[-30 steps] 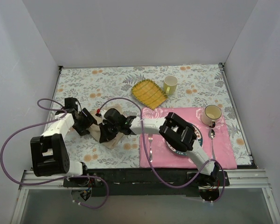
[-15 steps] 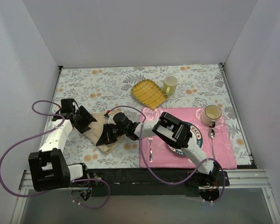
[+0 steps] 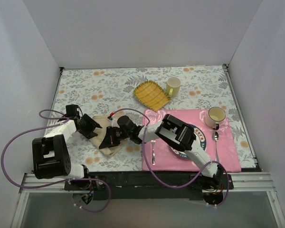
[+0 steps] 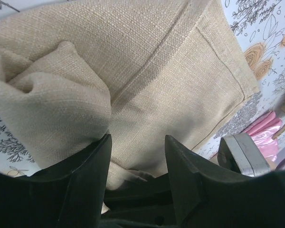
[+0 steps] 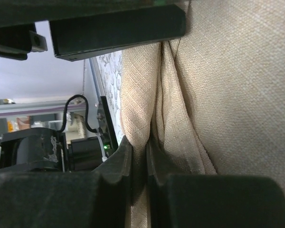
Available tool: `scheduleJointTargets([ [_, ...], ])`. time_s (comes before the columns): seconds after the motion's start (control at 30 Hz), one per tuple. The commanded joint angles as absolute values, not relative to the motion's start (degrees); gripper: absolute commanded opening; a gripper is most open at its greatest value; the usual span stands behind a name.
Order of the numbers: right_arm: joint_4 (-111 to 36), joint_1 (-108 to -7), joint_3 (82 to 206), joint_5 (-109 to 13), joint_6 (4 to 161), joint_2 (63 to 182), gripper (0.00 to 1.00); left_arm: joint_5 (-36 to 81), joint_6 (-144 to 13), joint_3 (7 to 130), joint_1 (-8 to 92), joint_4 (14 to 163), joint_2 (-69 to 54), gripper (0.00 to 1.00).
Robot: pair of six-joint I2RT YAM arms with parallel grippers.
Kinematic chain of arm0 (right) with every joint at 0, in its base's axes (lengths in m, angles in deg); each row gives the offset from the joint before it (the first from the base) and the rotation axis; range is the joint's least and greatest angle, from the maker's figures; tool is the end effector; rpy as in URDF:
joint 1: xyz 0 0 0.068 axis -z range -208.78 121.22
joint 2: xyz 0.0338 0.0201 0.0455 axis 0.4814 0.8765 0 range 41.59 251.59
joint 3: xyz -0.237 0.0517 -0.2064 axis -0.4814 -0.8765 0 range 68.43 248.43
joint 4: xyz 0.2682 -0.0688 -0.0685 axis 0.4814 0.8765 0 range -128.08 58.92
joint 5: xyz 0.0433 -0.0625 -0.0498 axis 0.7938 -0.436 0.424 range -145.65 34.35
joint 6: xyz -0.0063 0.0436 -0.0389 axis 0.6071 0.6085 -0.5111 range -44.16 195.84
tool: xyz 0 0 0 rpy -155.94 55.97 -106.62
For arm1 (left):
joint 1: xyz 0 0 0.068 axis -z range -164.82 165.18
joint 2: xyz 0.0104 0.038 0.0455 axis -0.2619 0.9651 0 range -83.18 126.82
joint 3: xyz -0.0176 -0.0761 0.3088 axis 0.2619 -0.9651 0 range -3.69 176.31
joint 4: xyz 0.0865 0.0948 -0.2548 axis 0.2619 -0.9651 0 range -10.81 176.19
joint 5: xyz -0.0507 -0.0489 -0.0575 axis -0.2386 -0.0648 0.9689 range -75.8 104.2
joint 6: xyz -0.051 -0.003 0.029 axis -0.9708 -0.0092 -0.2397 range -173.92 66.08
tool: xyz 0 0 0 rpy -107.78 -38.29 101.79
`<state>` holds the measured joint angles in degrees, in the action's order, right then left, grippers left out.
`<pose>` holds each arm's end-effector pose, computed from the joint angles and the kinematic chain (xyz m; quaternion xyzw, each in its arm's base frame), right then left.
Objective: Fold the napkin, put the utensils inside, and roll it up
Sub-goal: Roll the napkin with the utensil
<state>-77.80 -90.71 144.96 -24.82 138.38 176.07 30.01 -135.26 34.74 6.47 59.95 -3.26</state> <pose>0.2334 0.4842 0.1036 -0.1516 0.7819 0.6003 0.0727 0.2502 0.0267 0.1791 -0.6688 0.7057 -0.2220 0.0743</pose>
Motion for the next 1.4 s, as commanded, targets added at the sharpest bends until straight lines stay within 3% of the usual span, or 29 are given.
scheduleJointTargets([
  [0.0,-62.03,-90.39,146.81,-23.13,124.4,172.82,0.23,23.34,-134.43,32.43,3.58,64.48,1.71,0.48],
  [0.2,-47.24,-90.47,153.14,-22.08,107.15,168.95,0.53,23.6,-134.6,29.97,2.61,66.68,3.13,0.47],
  [0.4,-30.53,-91.44,157.99,-27.76,92.2,165.7,0.64,23.25,-134.25,29.79,2.44,66.94,4.27,0.47],
  [0.67,-27.8,-97.06,158.07,-46.02,76.75,161.12,0.71,23.6,-134.25,29.53,2.35,67.03,5.15,0.47],
  [1.07,-26.47,-106.12,171.7,-73.82,62.92,172.89,0.76,24.57,-134.52,29.45,2.17,66.86,5.76,0.47],
  [1.37,-28.58,-105.15,170.74,-75.69,63.53,177.2,0.7,24.66,-134.16,30.06,2.0,66.42,5.59,0.47],
])
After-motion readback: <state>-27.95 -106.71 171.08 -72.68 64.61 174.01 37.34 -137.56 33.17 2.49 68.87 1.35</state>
